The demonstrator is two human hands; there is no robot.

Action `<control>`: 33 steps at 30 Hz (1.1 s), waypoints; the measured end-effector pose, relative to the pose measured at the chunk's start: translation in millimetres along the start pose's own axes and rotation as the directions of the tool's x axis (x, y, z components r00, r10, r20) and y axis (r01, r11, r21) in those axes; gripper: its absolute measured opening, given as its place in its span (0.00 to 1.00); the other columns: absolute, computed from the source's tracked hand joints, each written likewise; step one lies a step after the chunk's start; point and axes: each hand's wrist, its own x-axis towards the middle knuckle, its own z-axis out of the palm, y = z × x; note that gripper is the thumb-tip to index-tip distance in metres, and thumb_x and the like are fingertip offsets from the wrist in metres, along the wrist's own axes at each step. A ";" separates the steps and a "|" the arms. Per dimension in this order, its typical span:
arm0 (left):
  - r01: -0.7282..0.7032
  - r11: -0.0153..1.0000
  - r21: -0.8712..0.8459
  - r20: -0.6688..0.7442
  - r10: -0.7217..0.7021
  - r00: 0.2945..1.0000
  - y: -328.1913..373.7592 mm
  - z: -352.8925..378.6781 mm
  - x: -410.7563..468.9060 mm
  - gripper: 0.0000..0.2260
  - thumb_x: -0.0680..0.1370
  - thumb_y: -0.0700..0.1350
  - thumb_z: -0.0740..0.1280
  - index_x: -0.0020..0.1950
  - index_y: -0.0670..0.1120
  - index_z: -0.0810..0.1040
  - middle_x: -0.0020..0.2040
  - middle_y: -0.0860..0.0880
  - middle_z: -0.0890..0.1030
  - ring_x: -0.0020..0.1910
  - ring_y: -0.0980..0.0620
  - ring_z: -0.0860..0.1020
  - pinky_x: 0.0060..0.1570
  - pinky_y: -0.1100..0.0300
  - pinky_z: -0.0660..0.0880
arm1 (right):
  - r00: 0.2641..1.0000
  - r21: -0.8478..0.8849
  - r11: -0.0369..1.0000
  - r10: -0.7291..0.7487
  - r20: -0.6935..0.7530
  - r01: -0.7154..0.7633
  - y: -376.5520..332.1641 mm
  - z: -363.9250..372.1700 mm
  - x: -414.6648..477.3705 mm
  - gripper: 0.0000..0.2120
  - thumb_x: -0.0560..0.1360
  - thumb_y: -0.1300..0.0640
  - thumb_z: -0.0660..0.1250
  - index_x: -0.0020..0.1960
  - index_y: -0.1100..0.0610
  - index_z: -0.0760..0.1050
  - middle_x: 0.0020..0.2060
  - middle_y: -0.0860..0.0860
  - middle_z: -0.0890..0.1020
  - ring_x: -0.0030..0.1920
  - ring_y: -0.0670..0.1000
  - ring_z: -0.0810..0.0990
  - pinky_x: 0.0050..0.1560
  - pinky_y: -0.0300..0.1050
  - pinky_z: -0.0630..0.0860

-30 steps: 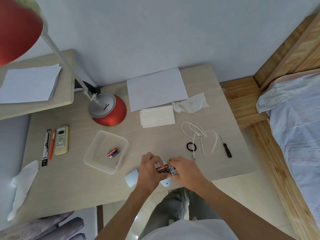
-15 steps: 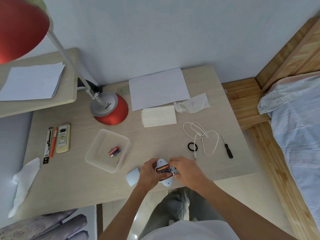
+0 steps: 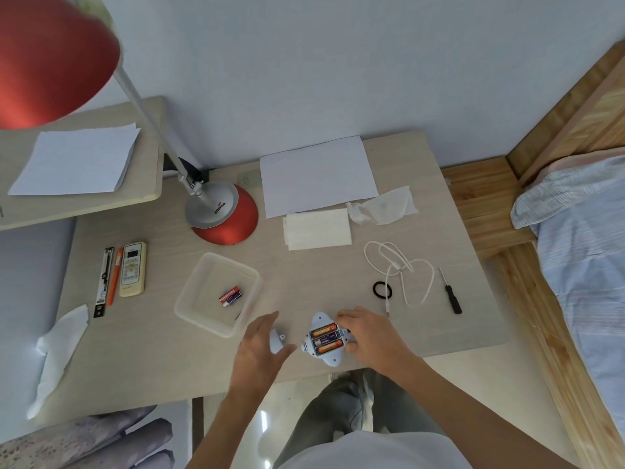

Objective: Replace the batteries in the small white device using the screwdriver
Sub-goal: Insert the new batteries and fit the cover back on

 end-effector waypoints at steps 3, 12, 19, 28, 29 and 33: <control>-0.043 0.986 0.162 0.043 0.036 0.998 -25.3 -6.8 -12.4 0.37 0.72 0.55 0.82 0.77 0.49 0.73 0.75 0.47 0.75 0.72 0.45 0.77 0.71 0.48 0.75 | 1.000 -0.008 1.000 0.000 0.008 0.001 0.2 -0.8 0.0 0.21 0.78 0.52 0.74 0.69 0.50 0.77 0.62 0.45 0.81 0.59 0.47 0.77 0.58 0.43 0.79; -0.063 0.981 0.185 0.062 0.052 0.997 -41.2 4.0 -9.3 0.29 0.74 0.56 0.79 0.72 0.49 0.76 0.70 0.47 0.77 0.67 0.44 0.78 0.68 0.48 0.78 | 1.000 -0.021 1.000 0.007 0.014 -0.007 1.2 -0.5 0.8 0.21 0.77 0.53 0.74 0.70 0.51 0.77 0.64 0.45 0.81 0.60 0.47 0.78 0.57 0.42 0.77; -0.146 0.988 0.049 -0.020 0.147 0.989 -9.0 -10.8 -6.8 0.26 0.74 0.51 0.81 0.70 0.49 0.78 0.65 0.49 0.77 0.63 0.49 0.77 0.64 0.57 0.76 | 1.000 -0.005 1.000 0.012 0.008 -0.012 2.4 2.8 0.8 0.22 0.77 0.51 0.75 0.70 0.50 0.77 0.64 0.44 0.81 0.60 0.47 0.78 0.57 0.39 0.75; -0.366 0.924 -0.111 -0.014 0.367 0.930 56.3 3.2 -4.1 0.28 0.73 0.61 0.75 0.67 0.46 0.81 0.61 0.50 0.80 0.57 0.54 0.79 0.58 0.61 0.80 | 0.999 -0.027 0.999 0.038 0.024 -0.037 1.4 4.3 2.6 0.13 0.73 0.55 0.73 0.56 0.49 0.79 0.50 0.42 0.81 0.49 0.46 0.74 0.41 0.43 0.75; -0.379 0.918 -0.119 -0.002 0.382 0.924 57.1 8.5 -3.7 0.28 0.73 0.61 0.75 0.66 0.45 0.82 0.61 0.50 0.81 0.57 0.53 0.80 0.58 0.60 0.80 | 0.999 -0.031 0.999 0.045 0.029 -0.045 1.4 4.1 2.8 0.12 0.73 0.55 0.72 0.56 0.49 0.78 0.50 0.42 0.80 0.49 0.47 0.74 0.41 0.44 0.76; -0.388 0.913 -0.129 0.022 0.394 0.919 51.7 24.5 -2.1 0.26 0.71 0.54 0.80 0.66 0.46 0.82 0.61 0.50 0.81 0.57 0.52 0.81 0.57 0.54 0.82 | 1.000 -0.020 0.999 0.027 0.014 -0.027 1.2 4.6 3.4 0.10 0.73 0.56 0.73 0.53 0.50 0.78 0.47 0.43 0.80 0.48 0.47 0.74 0.40 0.42 0.72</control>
